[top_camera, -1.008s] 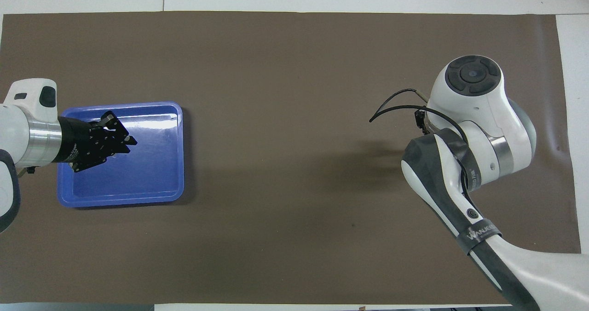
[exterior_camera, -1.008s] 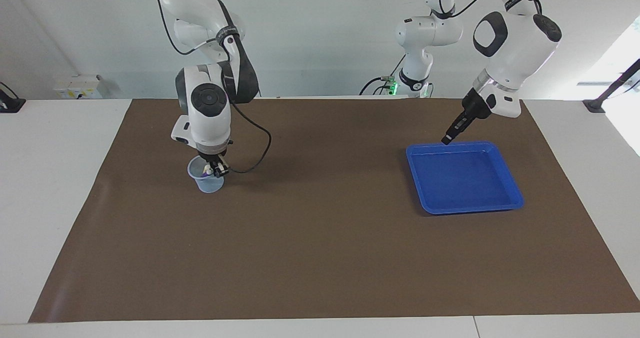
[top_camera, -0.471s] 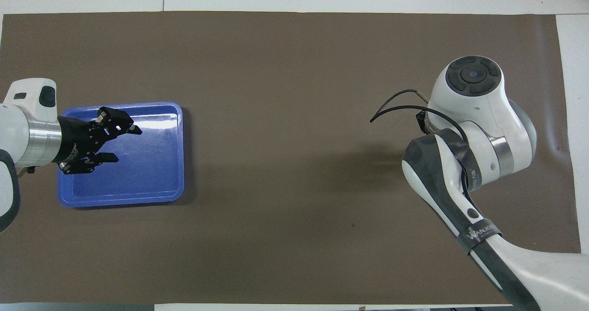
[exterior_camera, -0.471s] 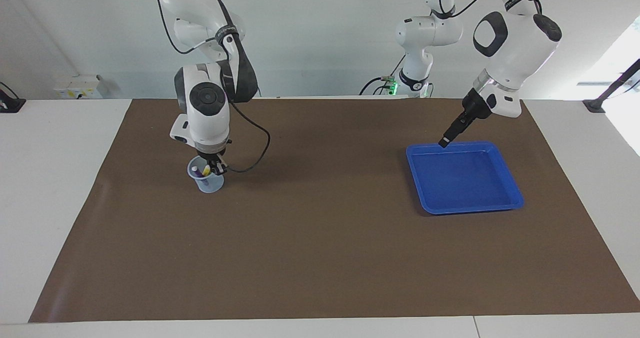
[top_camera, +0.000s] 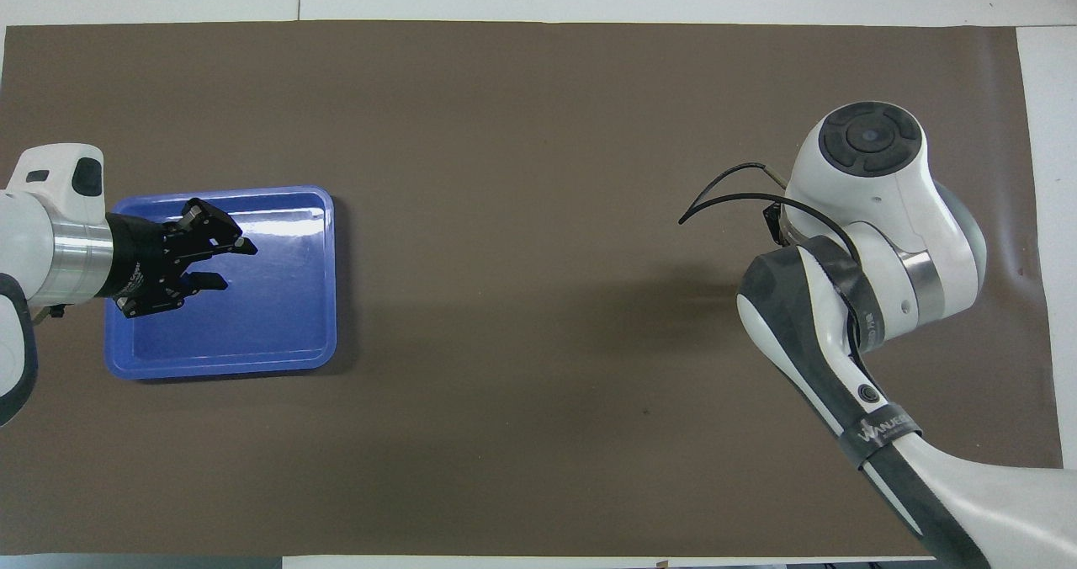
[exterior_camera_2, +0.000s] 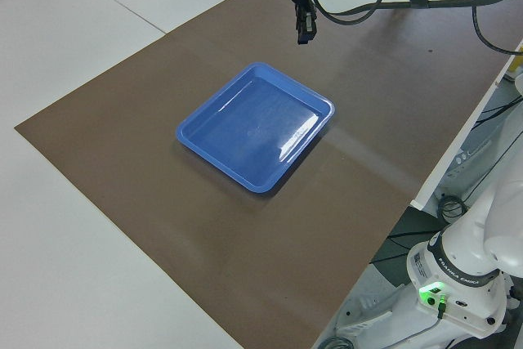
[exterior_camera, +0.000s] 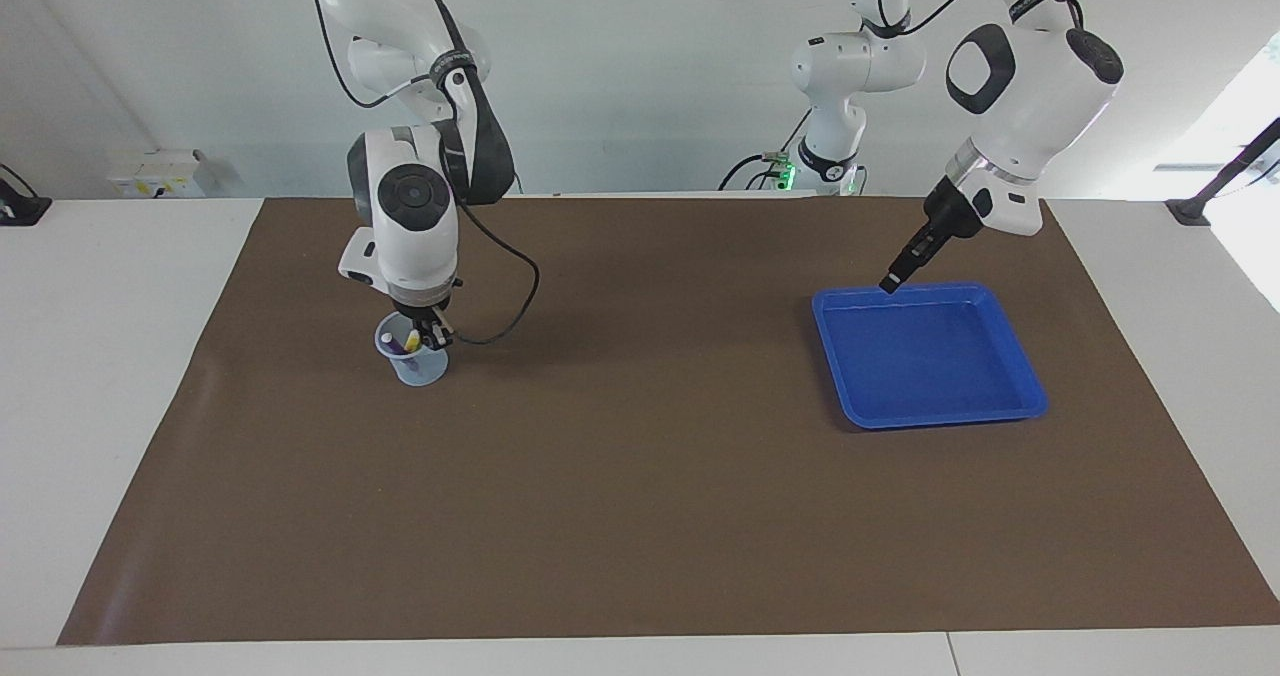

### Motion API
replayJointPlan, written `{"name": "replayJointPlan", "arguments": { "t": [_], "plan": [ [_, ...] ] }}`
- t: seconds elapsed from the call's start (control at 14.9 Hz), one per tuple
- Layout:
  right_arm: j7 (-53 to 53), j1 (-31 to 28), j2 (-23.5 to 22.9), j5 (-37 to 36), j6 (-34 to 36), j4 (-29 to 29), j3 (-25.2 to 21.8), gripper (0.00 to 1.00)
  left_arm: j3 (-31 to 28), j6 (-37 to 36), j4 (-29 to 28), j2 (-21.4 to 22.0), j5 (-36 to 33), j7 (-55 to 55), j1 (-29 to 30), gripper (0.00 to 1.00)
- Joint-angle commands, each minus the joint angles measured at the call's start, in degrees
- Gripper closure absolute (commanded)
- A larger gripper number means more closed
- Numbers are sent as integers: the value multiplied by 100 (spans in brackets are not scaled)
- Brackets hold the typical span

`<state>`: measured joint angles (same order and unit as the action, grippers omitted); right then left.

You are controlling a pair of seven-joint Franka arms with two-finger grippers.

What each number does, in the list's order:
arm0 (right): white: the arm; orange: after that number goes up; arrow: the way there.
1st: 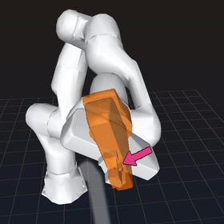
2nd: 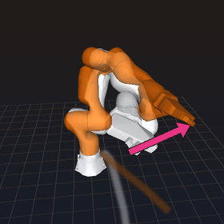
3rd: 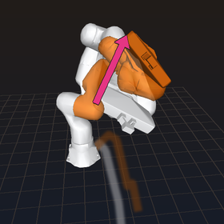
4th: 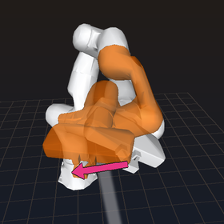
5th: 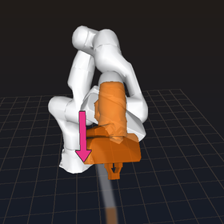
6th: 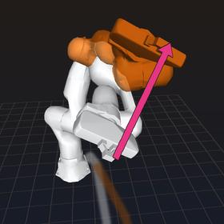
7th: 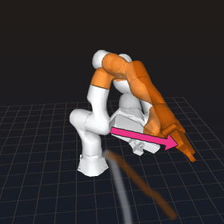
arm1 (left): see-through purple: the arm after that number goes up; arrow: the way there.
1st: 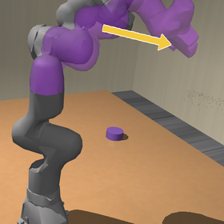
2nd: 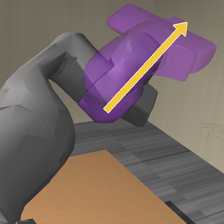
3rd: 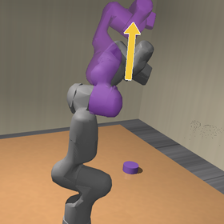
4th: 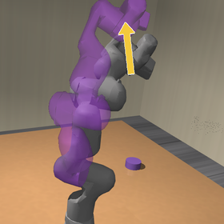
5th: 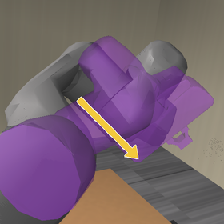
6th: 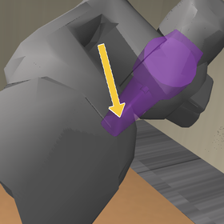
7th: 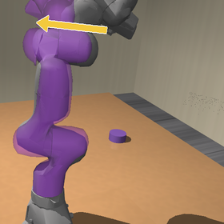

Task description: Right arm passes pens to left for tray arrangement

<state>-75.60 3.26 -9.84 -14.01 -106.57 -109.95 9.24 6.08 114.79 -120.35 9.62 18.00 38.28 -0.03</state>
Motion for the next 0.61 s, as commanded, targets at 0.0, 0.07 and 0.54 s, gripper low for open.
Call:
{"name": "replayJointPlan", "arguments": {
  "t": [0.0, 0.07, 0.54],
  "plan": [
    [169, -98, 105, 354, -75, -123, 25, 57, -10, 79, -147, 101, 116, 22, 20, 100],
    [169, -98, 105, 363, -66, -123, 25, 56, -10, 79, -147, 101, 116, 22, 20, 100],
    [221, -98, 105, 364, -31, -123, 25, 62, -10, 114, -147, 101, 116, -40, 12, 0]
  ]
}}
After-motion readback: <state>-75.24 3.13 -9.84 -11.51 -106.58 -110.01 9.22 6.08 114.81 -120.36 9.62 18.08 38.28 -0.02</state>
